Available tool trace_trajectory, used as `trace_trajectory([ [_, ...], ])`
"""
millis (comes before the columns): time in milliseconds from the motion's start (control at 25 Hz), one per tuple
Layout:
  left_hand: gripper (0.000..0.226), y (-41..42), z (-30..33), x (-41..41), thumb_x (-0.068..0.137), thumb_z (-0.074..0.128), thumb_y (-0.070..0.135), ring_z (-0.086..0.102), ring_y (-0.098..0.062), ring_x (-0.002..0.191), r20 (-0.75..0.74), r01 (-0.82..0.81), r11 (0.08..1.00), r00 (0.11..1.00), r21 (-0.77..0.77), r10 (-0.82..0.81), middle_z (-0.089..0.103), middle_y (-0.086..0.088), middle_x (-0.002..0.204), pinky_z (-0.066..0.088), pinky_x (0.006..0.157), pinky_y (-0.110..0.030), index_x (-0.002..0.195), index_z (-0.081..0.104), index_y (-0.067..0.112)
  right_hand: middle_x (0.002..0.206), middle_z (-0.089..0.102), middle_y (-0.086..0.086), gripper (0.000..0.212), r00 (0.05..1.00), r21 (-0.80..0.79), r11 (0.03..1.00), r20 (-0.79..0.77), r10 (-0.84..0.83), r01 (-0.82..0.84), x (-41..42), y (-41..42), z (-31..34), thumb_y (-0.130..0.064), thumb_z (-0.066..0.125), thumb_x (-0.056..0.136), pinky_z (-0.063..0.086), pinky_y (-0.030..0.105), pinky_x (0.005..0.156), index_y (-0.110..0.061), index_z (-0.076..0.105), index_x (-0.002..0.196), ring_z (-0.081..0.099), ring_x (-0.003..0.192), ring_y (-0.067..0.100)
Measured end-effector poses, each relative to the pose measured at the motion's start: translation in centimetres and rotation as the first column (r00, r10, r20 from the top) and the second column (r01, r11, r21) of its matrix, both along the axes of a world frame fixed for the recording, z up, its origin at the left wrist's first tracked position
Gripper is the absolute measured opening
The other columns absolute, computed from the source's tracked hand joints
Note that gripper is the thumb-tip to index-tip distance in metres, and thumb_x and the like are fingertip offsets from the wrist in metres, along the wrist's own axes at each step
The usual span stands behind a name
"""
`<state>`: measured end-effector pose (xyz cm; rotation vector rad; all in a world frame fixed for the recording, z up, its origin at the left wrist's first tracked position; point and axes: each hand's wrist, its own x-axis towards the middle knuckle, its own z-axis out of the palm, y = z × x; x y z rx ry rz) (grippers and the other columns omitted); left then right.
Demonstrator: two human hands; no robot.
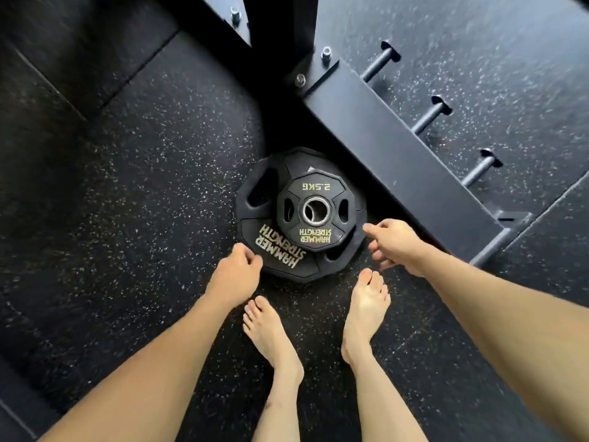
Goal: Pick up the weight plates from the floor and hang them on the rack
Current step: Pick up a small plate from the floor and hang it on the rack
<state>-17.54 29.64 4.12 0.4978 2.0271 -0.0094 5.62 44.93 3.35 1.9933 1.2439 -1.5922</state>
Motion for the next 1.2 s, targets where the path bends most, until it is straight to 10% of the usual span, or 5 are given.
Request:
trace_trajectory([
  [160,0.032,4.5,-9.4,-0.2,0.102,0.041,0.037,0.055,-0.032,0.103,-0.050,0.074,0.996,0.996,0.046,-0.071,0.060,-0.016,0.122,0.036,0.079,-0.035,0.125,0.043,0.015,0.070,0.062,0.011,0.036,0.987,0.121,0.985,0.112,0.113,-0.126,-1.2,0.6,-9.9,-0.038,0.049,0.094,0.058,0.048,0.078,-0.012,0.054,0.071,0.064,0.070,0.032],
  [360,0.045,8.0,-14.7,1.4,0.101,0.039,0.034,0.054,-0.036,0.103,-0.107,0.211,0.973,0.974,0.089,-0.202,0.054,-0.018,0.129,0.035,0.077,-0.039,0.137,0.027,0.009,0.120,0.062,0.016,0.052,0.960,0.170,0.962,0.221,0.174,-0.213,-2.5,0.9,-14.8,-0.048,0.051,0.095,0.043,0.034,0.078,-0.006,0.050,0.125,0.062,0.106,0.036],
  [640,0.031,9.0,-15.3,1.6,0.103,0.041,0.025,0.058,-0.043,0.101,-0.234,0.373,0.925,0.908,0.076,-0.347,0.062,-0.024,0.112,0.035,0.071,-0.041,0.124,0.033,0.003,0.120,0.060,0.018,0.043,0.915,0.188,0.914,0.262,0.306,-0.359,-3.2,1.9,-14.3,-0.036,0.051,0.099,0.036,0.032,0.075,-0.004,0.051,0.126,0.051,0.092,0.031],
  [920,0.028,7.4,-7.7,2.1,0.103,0.042,0.023,0.057,-0.040,0.099,-0.234,0.257,0.961,0.945,0.103,-0.227,0.060,-0.023,0.114,0.036,0.073,-0.040,0.123,0.034,0.005,0.100,0.054,0.011,0.036,0.926,0.234,0.902,0.198,0.321,-0.363,-3.2,0.8,-7.3,-0.034,0.053,0.099,0.033,0.029,0.058,-0.004,0.052,0.118,0.047,0.084,0.023],
  [1200,0.031,5.1,9.6,2.2,0.091,0.062,0.022,0.061,-0.030,0.095,-0.075,-0.154,0.937,0.980,0.312,0.187,0.062,-0.003,0.096,0.052,0.083,-0.046,0.115,0.044,0.017,0.103,0.061,0.009,0.032,0.964,0.322,0.911,0.024,0.265,-0.258,-2.0,-0.3,9.1,-0.033,0.056,0.095,0.036,0.031,0.073,-0.006,0.053,0.112,0.051,0.086,0.025],
])
